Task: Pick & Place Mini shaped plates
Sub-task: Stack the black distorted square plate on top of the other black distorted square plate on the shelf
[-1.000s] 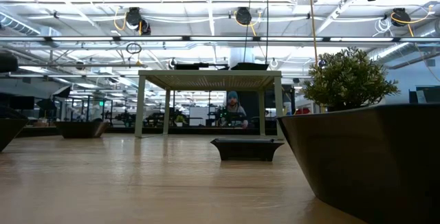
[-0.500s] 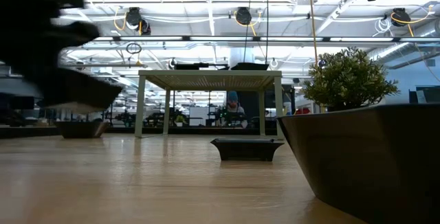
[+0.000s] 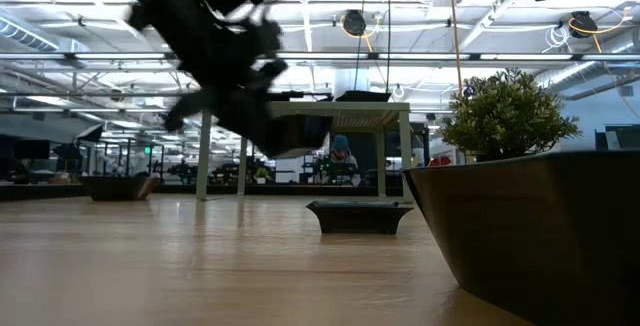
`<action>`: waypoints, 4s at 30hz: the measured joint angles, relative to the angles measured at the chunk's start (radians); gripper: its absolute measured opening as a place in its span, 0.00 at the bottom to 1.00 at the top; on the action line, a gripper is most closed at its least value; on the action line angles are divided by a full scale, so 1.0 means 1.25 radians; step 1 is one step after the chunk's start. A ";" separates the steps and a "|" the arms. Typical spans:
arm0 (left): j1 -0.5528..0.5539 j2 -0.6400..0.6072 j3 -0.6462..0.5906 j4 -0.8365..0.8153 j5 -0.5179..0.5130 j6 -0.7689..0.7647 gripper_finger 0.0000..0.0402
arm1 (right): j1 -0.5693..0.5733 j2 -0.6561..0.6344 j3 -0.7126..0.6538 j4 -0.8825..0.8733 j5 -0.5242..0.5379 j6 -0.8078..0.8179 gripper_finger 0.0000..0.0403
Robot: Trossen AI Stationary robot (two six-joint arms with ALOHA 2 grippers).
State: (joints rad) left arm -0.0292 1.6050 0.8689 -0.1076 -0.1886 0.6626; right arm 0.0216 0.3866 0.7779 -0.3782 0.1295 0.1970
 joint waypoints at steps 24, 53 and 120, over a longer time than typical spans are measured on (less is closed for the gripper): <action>0.023 0.245 0.241 -0.091 0.047 -0.123 0.09 | 0.000 0.000 0.000 0.018 0.000 -0.051 0.26; -0.003 -0.135 0.241 -0.127 -0.003 -0.489 0.28 | 0.000 0.071 -0.194 0.790 0.000 0.073 0.26; -0.114 -0.460 0.241 -0.092 0.004 -0.726 0.28 | -0.042 0.684 0.045 0.881 -0.045 0.326 0.26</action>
State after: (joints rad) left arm -0.1715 1.0304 1.1698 -0.2222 -0.1831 -0.2451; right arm -0.0315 1.2419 0.8344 0.7233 0.0738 0.6043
